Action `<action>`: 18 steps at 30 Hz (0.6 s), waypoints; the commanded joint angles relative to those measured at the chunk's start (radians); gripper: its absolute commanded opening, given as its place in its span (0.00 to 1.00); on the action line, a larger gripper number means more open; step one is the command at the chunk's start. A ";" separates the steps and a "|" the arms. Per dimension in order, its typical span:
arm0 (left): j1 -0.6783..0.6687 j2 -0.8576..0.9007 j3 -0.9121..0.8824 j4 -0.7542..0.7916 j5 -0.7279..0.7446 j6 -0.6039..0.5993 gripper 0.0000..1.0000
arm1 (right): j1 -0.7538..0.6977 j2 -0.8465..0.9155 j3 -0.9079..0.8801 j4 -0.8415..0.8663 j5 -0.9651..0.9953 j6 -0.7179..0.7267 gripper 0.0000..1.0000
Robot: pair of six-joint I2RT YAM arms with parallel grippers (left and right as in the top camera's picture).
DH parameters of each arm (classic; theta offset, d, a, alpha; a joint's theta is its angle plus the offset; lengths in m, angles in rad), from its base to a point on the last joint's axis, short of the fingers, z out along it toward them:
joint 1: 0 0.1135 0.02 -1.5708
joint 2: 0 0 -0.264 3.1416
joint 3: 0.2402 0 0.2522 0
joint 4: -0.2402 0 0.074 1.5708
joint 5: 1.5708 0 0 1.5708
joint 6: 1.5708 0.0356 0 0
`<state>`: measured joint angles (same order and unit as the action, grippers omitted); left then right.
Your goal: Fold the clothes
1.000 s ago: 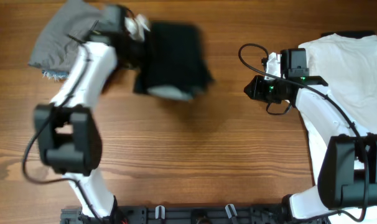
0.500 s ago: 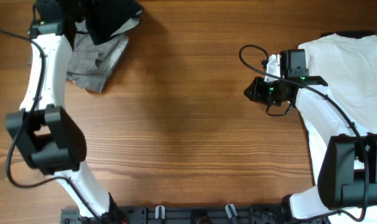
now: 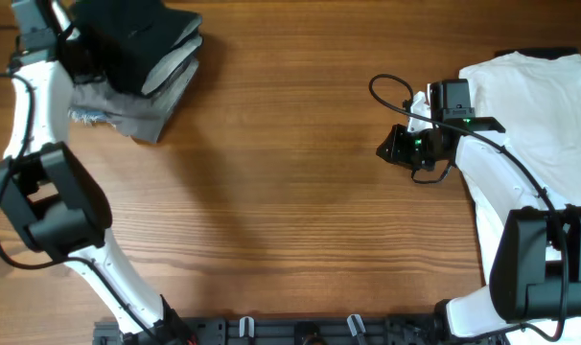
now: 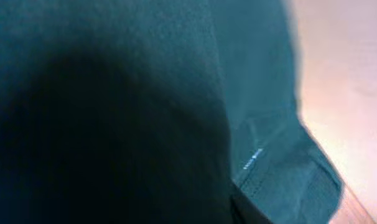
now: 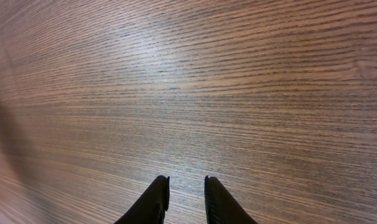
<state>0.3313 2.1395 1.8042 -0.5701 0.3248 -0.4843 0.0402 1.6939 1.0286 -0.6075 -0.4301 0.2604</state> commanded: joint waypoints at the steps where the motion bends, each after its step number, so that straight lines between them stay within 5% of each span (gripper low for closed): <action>1: 0.053 -0.060 0.014 -0.083 0.069 0.009 0.53 | 0.002 -0.005 -0.008 -0.004 -0.013 0.004 0.24; 3: 0.074 -0.080 0.014 -0.151 0.071 0.013 0.84 | 0.002 -0.005 -0.008 -0.004 -0.013 0.004 0.24; 5: 0.091 -0.096 0.014 -0.215 0.080 0.046 0.95 | 0.002 -0.005 -0.008 -0.004 -0.013 0.004 0.24; 10: 0.114 -0.153 0.014 -0.272 0.150 0.063 0.92 | 0.002 -0.005 -0.008 -0.004 -0.012 0.004 0.26; 14: 0.086 -0.176 0.014 -0.269 0.176 0.142 0.63 | 0.002 -0.005 -0.008 -0.003 -0.011 0.005 0.27; 18: -0.003 -0.151 -0.006 -0.263 0.080 0.299 0.69 | 0.002 -0.005 -0.008 -0.004 -0.008 0.005 0.29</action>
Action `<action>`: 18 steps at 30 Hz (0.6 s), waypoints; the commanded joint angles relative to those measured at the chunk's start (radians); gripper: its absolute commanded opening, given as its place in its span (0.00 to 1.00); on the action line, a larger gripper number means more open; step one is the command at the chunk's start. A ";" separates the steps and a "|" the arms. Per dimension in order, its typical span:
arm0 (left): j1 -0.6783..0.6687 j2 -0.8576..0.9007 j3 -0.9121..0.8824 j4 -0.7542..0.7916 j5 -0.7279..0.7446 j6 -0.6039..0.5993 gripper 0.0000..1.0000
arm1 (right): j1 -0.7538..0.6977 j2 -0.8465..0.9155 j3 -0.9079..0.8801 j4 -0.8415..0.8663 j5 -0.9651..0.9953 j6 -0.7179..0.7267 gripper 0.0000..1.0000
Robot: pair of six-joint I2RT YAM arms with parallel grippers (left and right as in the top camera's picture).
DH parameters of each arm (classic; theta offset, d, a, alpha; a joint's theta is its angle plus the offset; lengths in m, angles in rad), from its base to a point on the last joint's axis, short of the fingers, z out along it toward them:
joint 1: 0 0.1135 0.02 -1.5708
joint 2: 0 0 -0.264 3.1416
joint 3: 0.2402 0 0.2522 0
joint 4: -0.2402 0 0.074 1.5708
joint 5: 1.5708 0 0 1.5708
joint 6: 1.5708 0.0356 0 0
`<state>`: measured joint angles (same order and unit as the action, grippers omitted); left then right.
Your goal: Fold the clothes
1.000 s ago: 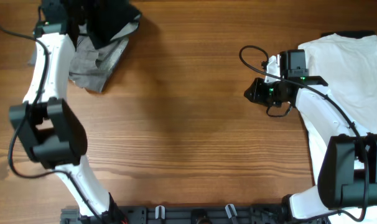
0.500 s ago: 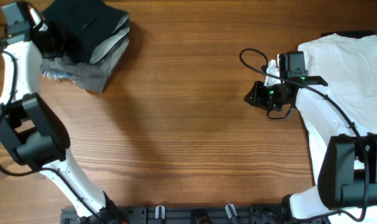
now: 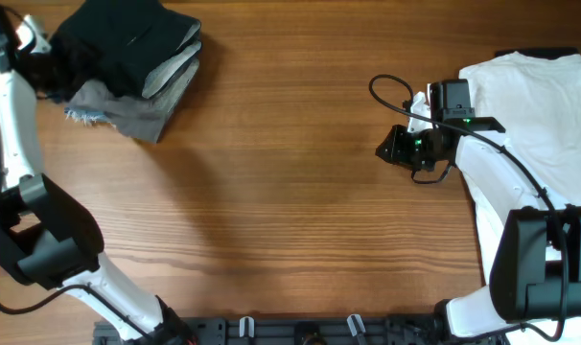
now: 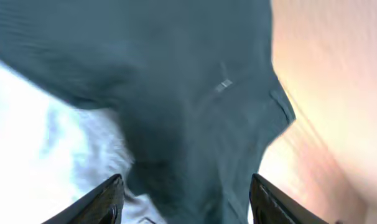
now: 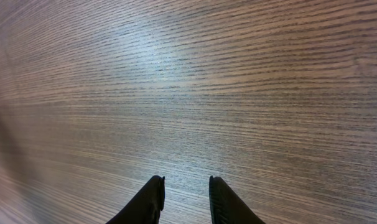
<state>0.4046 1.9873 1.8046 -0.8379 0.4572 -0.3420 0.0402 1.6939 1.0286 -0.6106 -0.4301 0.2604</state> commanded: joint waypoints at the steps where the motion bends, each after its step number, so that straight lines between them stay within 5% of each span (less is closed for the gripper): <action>1: -0.105 0.012 -0.006 0.008 -0.085 0.202 0.76 | 0.002 -0.005 -0.008 -0.001 -0.008 0.006 0.29; 4: -0.165 0.043 -0.006 0.051 -0.201 0.290 0.80 | 0.002 -0.005 -0.008 -0.002 -0.008 0.029 0.29; 7: -0.193 0.100 -0.006 0.113 -0.367 0.215 0.29 | 0.002 -0.005 -0.008 -0.002 -0.009 0.058 0.29; 10: -0.182 0.166 -0.006 0.099 -0.400 0.106 0.08 | 0.002 -0.005 -0.008 -0.013 -0.010 0.058 0.29; 15: -0.170 0.232 -0.007 0.051 -0.397 0.072 0.13 | 0.002 -0.006 -0.008 -0.047 -0.013 0.055 0.29; 17: -0.172 0.222 -0.005 0.047 -0.362 0.072 0.50 | 0.002 -0.006 -0.008 -0.052 -0.012 0.055 0.28; 18: -0.172 0.208 -0.004 0.048 -0.311 0.084 0.55 | 0.002 -0.006 -0.007 -0.052 -0.012 0.055 0.27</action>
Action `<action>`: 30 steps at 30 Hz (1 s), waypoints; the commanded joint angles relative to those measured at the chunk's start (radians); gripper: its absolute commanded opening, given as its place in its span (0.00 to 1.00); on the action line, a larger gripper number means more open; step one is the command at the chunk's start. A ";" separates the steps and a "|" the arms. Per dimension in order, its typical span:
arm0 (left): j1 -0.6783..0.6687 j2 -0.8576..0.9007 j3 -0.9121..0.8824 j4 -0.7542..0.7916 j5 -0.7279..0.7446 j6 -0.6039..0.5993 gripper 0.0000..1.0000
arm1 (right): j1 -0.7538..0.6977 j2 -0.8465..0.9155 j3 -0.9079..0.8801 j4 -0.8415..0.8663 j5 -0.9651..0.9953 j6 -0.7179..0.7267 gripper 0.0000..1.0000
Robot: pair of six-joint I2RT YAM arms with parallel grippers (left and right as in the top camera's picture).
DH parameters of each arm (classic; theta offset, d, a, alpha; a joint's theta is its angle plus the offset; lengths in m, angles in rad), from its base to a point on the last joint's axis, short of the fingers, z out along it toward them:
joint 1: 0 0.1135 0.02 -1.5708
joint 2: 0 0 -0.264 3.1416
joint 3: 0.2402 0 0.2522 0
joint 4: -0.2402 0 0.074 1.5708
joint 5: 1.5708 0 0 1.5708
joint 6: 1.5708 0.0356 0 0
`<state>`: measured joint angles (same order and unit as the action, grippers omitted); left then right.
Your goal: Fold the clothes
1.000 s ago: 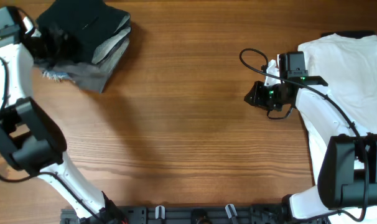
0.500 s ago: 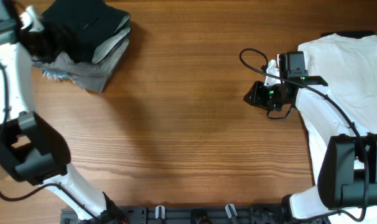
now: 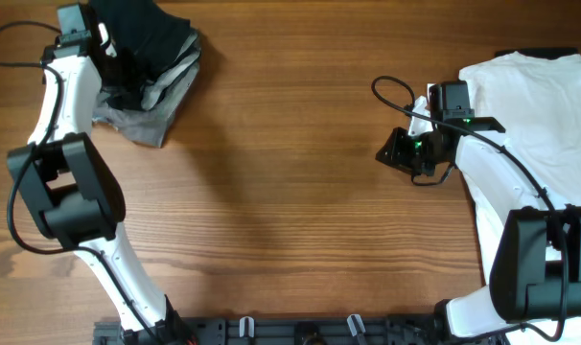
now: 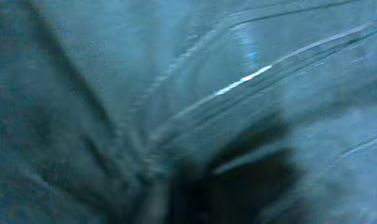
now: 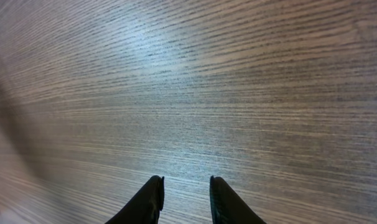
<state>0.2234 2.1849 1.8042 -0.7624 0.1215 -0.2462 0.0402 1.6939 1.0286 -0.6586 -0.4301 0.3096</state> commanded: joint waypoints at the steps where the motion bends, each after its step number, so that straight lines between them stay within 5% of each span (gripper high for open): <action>1: 0.009 -0.018 -0.003 -0.028 0.113 0.027 0.56 | 0.001 -0.015 -0.007 -0.003 -0.005 0.006 0.25; 4: 0.008 -0.164 -0.003 -0.054 0.309 0.158 0.59 | 0.001 -0.102 0.002 -0.009 -0.004 0.006 0.23; 9: -0.023 -0.522 -0.003 -0.248 0.330 0.389 0.62 | 0.002 -0.452 0.029 -0.006 0.056 0.005 0.25; 10: -0.032 -0.573 -0.003 -0.286 0.321 0.421 0.74 | 0.002 -0.531 0.029 -0.002 0.085 0.005 0.29; 12: -0.055 -0.687 -0.003 -0.377 0.238 0.417 1.00 | 0.001 -0.685 0.029 0.007 0.137 0.004 0.41; 15: -0.072 -0.804 -0.003 -0.510 0.175 0.357 1.00 | 0.002 -0.847 0.028 0.000 0.146 -0.026 0.62; 17: -0.072 -0.852 -0.003 -0.595 0.173 0.358 1.00 | 0.002 -0.947 0.028 -0.035 0.146 -0.018 0.99; 25: -0.072 -0.888 -0.003 -0.679 0.109 0.373 1.00 | 0.002 -1.069 0.027 -0.210 0.145 -0.013 1.00; 30: -0.072 -0.888 -0.003 -0.679 0.109 0.373 1.00 | 0.002 -1.065 0.027 -0.225 0.146 0.152 1.00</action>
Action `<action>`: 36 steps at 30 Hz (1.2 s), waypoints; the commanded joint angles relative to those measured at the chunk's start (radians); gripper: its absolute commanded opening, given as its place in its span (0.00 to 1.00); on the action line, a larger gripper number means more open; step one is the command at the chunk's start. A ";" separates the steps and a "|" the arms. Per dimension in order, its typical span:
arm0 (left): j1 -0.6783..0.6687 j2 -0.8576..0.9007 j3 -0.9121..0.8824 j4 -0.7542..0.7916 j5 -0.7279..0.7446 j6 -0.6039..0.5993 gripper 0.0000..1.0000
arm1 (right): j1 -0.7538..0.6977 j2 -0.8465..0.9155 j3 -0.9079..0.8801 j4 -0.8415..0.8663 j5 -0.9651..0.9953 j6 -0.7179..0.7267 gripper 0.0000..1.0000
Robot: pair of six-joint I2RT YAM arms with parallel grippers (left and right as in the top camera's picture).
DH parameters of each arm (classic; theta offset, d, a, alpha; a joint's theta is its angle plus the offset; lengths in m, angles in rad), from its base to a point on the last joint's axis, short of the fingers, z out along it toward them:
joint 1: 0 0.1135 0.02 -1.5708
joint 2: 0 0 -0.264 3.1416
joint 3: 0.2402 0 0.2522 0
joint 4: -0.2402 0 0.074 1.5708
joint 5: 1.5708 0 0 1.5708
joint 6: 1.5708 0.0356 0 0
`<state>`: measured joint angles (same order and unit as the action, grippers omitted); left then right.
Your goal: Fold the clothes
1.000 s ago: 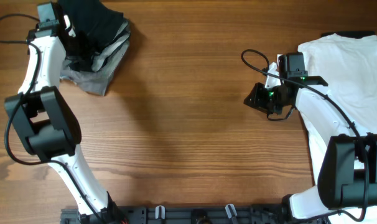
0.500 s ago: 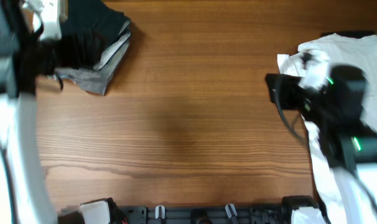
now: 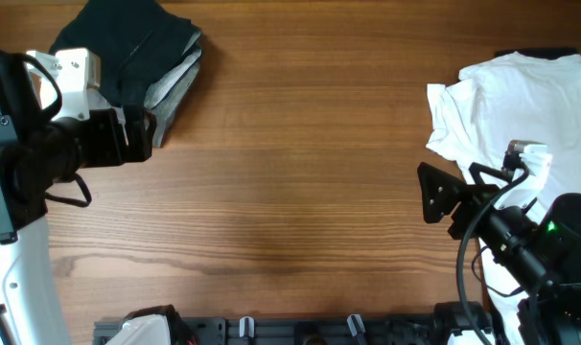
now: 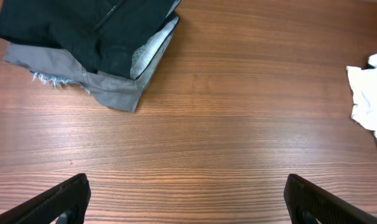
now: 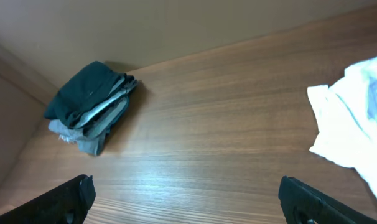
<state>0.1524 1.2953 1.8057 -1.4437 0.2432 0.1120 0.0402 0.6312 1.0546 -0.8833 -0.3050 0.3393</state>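
Note:
A folded stack [image 3: 137,53] lies at the table's far left, with a black garment on top and grey, frayed-edged ones beneath; it also shows in the left wrist view, stack [image 4: 92,43], and the right wrist view, stack [image 5: 92,106]. A crumpled white garment [image 3: 525,91] lies at the right edge, and appears as white cloth [image 5: 356,127]. My left gripper [image 3: 137,137] hangs high, just in front of the stack, wide open and empty [image 4: 188,199]. My right gripper [image 3: 436,196] is raised near the white garment, also wide open and empty [image 5: 185,199].
The brown wooden table [image 3: 300,163] stretches between the stack and the white garment. A corner of the white cloth [image 4: 367,93] shows at the right edge of the left wrist view. A tan wall [image 5: 145,28] rises behind the table.
My left gripper was buried in the dark cloth on the stack and now hangs high and wide open. My right gripper was low with a narrow gap; now raised, nearer the front, wide open.
At first my left gripper was against the dark garment on the stack. Then it sat open at the stack's left side, then pressed into the dark cloth again. My right gripper stayed low beside the white garment throughout. Now both arms are lifted and empty.

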 commanded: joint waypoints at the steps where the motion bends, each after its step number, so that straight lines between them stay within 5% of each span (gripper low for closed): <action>1: -0.001 0.002 -0.005 0.002 -0.013 0.015 1.00 | 0.002 -0.002 0.001 0.000 0.020 0.189 1.00; 3: -0.001 0.002 -0.005 0.002 -0.013 0.015 1.00 | 0.002 -0.002 0.001 0.000 0.021 0.343 1.00; 8: -0.001 0.002 -0.005 0.002 -0.013 0.015 1.00 | 0.001 -0.002 0.000 -0.046 0.072 0.353 1.00; 12: -0.001 0.002 -0.005 0.002 -0.013 0.015 1.00 | 0.002 -0.002 -0.008 0.020 0.110 0.142 1.00; 19: -0.001 0.002 -0.005 0.002 -0.013 0.015 1.00 | 0.001 -0.092 -0.253 0.410 0.035 -0.096 1.00; 23: -0.001 0.002 -0.005 0.002 -0.013 0.015 1.00 | 0.001 -0.282 -0.496 0.570 0.070 -0.107 1.00; 28: -0.001 0.002 -0.005 0.002 -0.013 0.015 1.00 | 0.001 -0.625 -0.709 0.506 0.102 -0.105 1.00; 36: -0.001 0.002 -0.005 0.002 -0.013 0.015 1.00 | -0.003 -0.628 -0.851 0.535 0.116 -0.103 1.00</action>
<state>0.1524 1.2968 1.8046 -1.4437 0.2325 0.1120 0.0402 0.0257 0.2783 -0.3801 -0.2157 0.2554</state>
